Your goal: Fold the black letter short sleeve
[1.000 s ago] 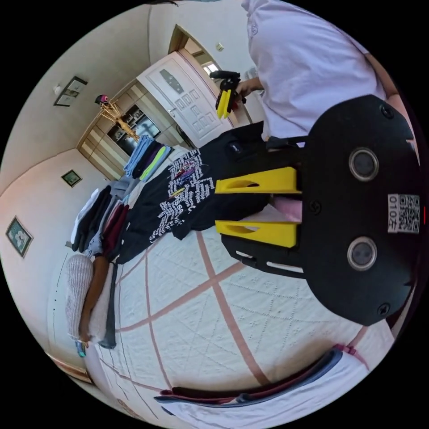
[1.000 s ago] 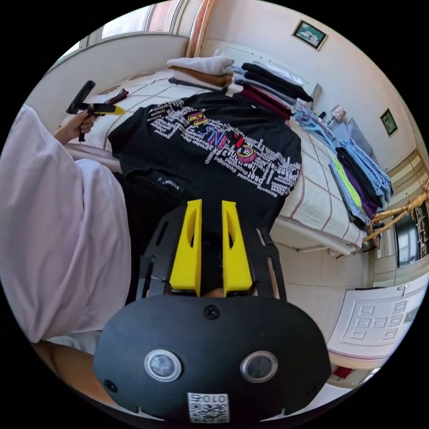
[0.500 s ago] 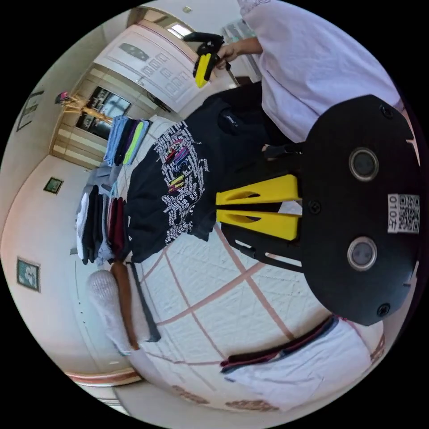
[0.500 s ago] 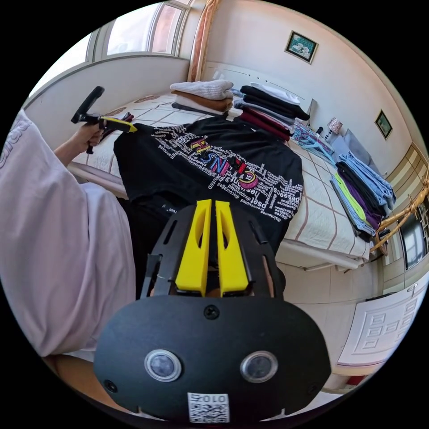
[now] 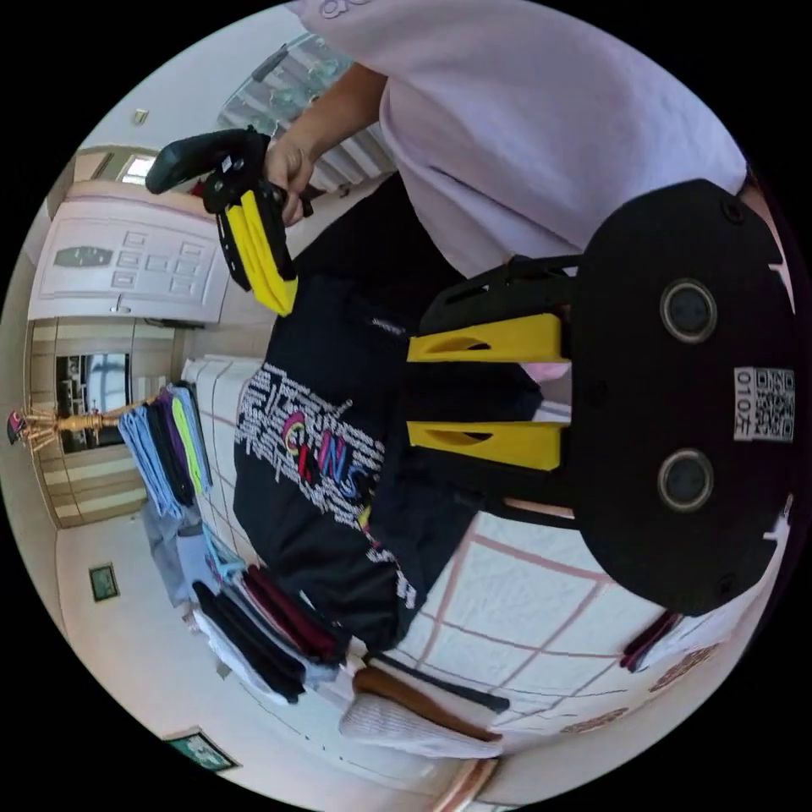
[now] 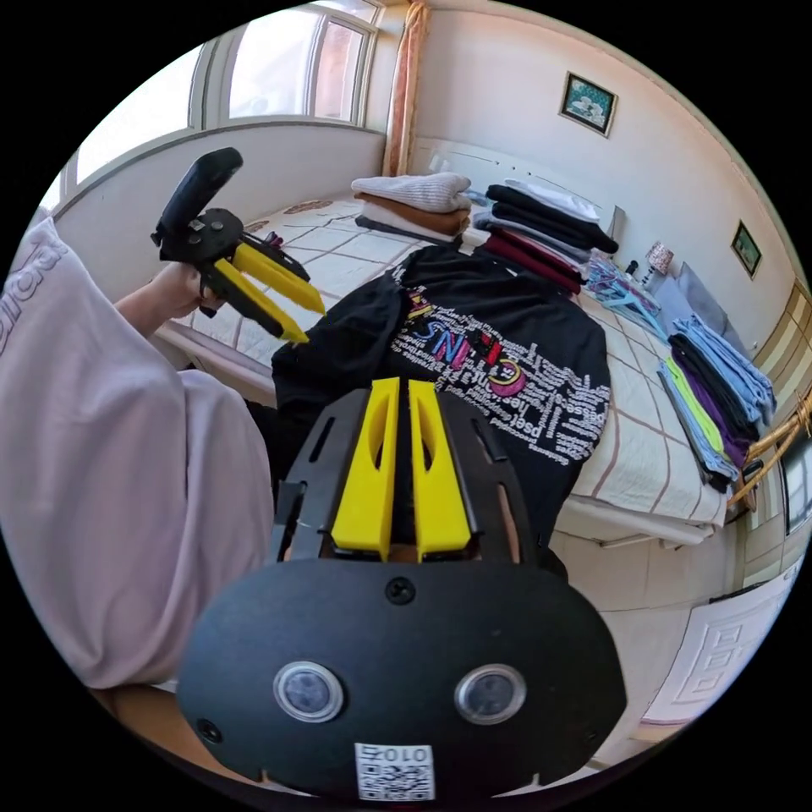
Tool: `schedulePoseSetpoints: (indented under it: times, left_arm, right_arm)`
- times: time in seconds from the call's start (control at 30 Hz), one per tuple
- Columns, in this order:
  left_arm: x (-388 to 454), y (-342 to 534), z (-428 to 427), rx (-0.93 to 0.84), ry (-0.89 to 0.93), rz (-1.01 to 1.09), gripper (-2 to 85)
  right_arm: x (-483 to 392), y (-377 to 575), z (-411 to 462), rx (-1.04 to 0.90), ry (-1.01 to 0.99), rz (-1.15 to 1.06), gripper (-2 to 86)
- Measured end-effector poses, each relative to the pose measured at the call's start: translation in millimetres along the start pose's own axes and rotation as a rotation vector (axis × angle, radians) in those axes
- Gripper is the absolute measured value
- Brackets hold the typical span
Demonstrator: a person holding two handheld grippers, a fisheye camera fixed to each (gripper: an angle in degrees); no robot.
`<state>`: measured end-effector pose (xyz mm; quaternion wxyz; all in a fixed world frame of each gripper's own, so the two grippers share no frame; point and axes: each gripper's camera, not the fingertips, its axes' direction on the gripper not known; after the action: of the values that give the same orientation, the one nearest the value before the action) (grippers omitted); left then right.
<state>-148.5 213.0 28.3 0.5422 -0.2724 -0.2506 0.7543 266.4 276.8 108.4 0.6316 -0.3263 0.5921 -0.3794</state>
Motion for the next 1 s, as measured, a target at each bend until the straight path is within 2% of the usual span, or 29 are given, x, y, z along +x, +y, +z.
schedulePoseSetpoints:
  times: [0.17, 0.37, 0.5, 0.53, 0.73, 1.0]
  left_arm:
    - [-19, 60, -2, -0.052, 0.010, -0.065, 11.1]
    - [14, 56, 23, -0.103, -0.052, -0.024, 9.4]
    - [30, 48, 48, -0.244, -0.154, -0.029, 4.4]
    - [33, 52, 40, -0.230, -0.159, -0.041, 2.9]
    - [38, 88, -4, -0.204, -0.031, -0.191, 0.5]
    - [38, 115, 20, -0.290, 0.079, -0.302, 1.9]
  right_arm:
    - [-1, -15, 39, -0.067, -0.181, 0.004, 9.6]
    - [11, -37, 62, -0.132, -0.239, 0.001, 11.0]
    - [18, -49, 61, -0.137, -0.229, -0.007, 11.0]
    - [20, -51, 60, -0.141, -0.222, -0.013, 11.0]
    - [30, -50, 69, -0.160, -0.238, 0.013, 10.3]
    - [35, -52, 76, -0.213, -0.219, 0.005, 10.0]
